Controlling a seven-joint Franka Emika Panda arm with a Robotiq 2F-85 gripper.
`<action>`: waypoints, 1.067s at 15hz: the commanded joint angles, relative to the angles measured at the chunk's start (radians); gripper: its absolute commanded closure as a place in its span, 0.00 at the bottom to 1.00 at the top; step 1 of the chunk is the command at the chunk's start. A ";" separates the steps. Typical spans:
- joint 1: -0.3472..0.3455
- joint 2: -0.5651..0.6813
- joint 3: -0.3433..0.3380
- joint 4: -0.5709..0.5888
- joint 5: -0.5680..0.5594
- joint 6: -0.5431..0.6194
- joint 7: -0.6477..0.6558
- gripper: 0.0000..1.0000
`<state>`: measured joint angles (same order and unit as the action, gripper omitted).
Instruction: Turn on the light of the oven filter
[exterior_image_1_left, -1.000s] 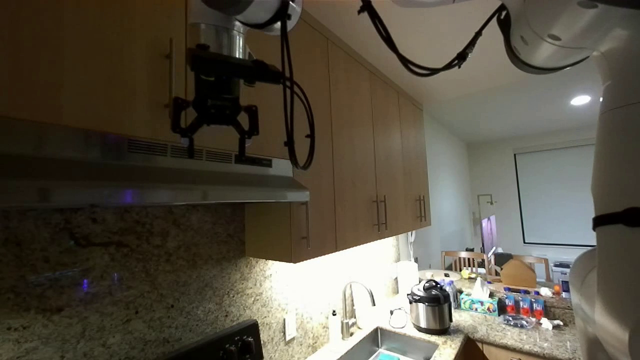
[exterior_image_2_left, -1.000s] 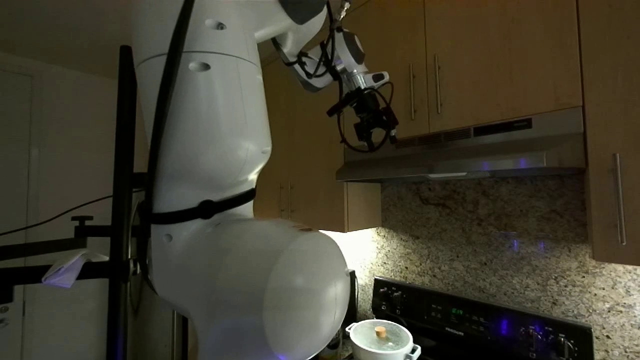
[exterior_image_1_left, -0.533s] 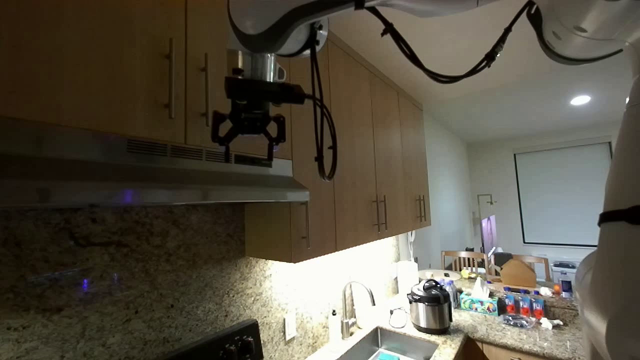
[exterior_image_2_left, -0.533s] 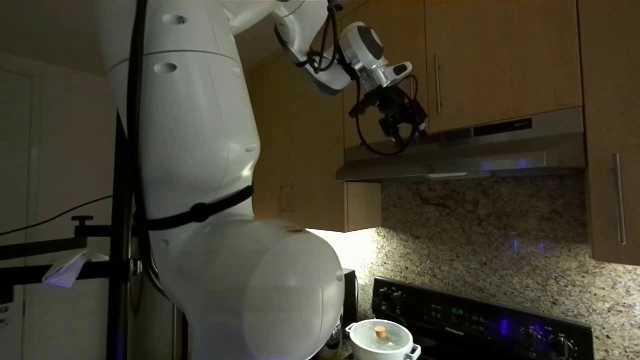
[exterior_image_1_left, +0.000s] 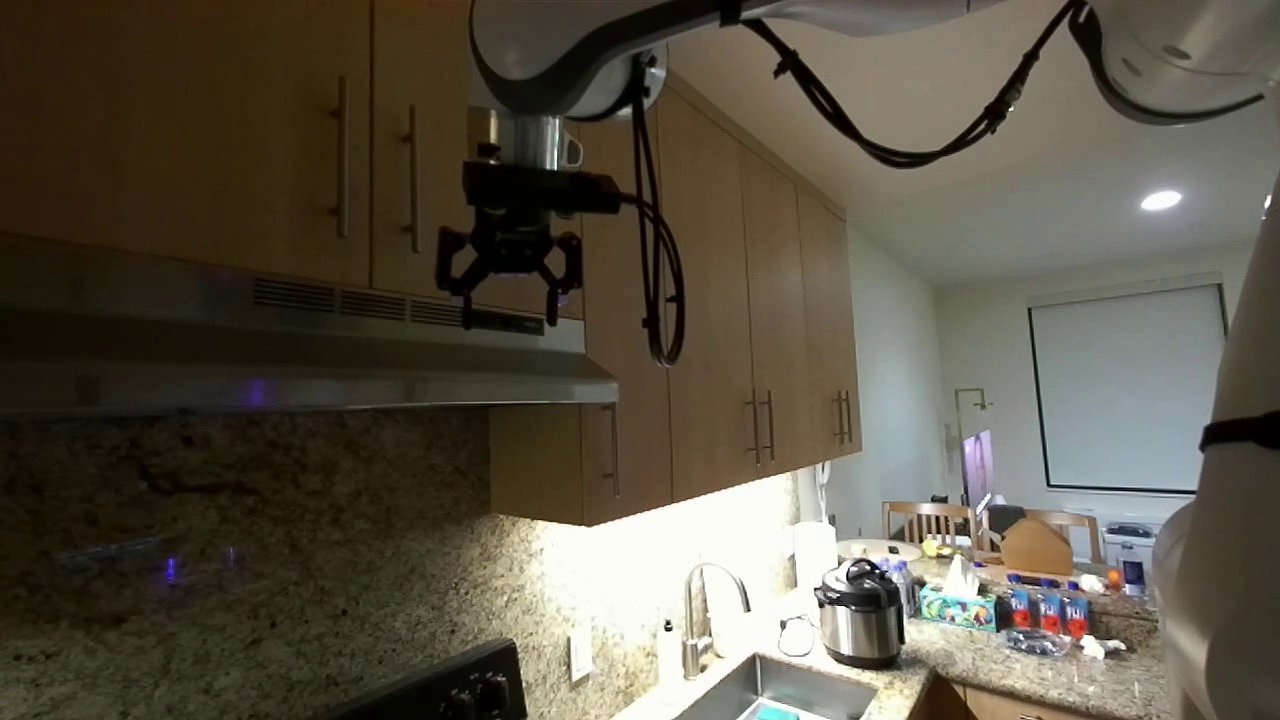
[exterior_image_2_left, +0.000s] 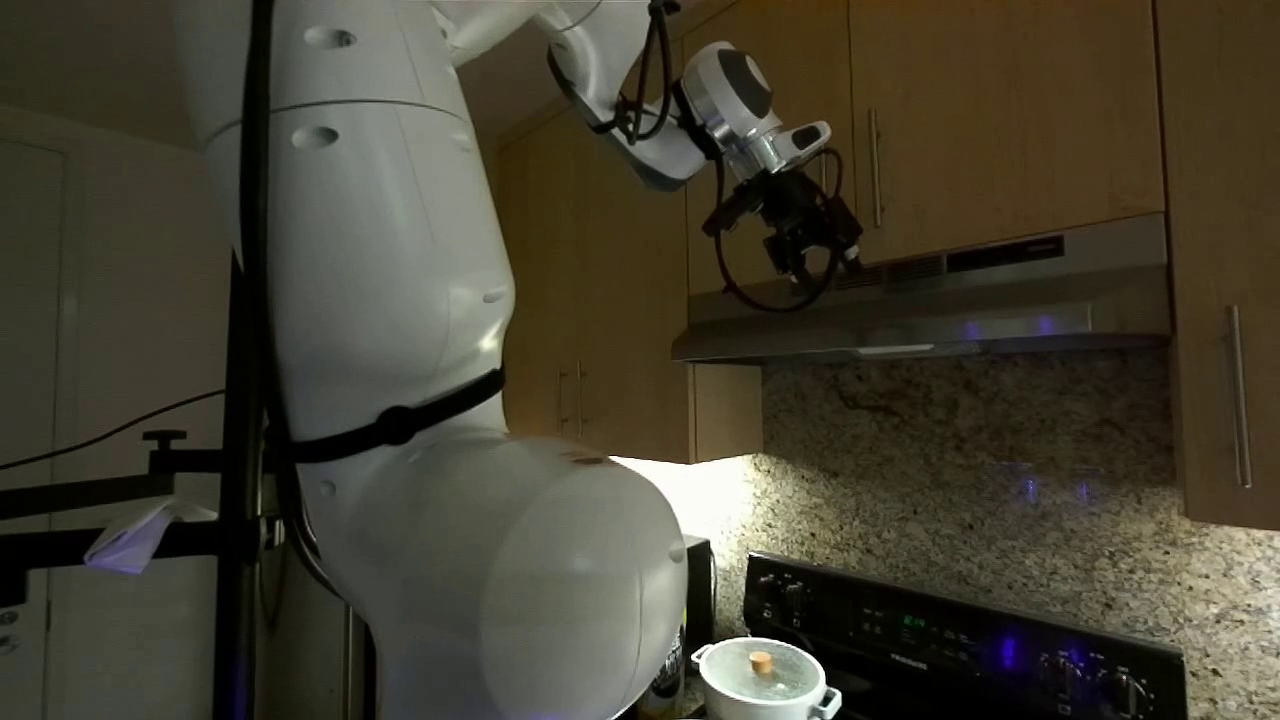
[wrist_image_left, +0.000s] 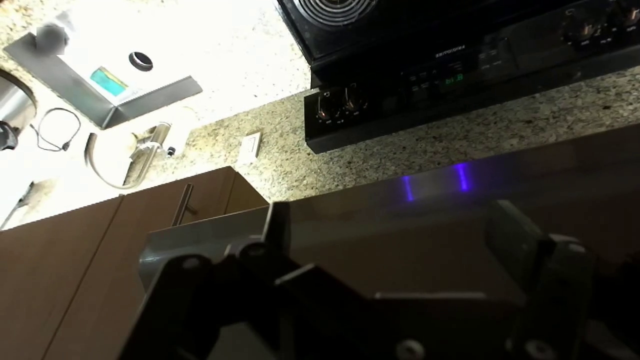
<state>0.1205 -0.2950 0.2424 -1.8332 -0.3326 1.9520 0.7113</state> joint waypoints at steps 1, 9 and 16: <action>-0.020 0.024 0.022 0.016 -0.004 0.045 0.049 0.00; -0.065 0.133 0.005 0.120 -0.101 0.207 0.216 0.00; -0.072 0.154 -0.102 0.176 -0.033 0.229 -0.059 0.00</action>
<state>0.0553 -0.1432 0.1786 -1.6711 -0.4141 2.1421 0.7890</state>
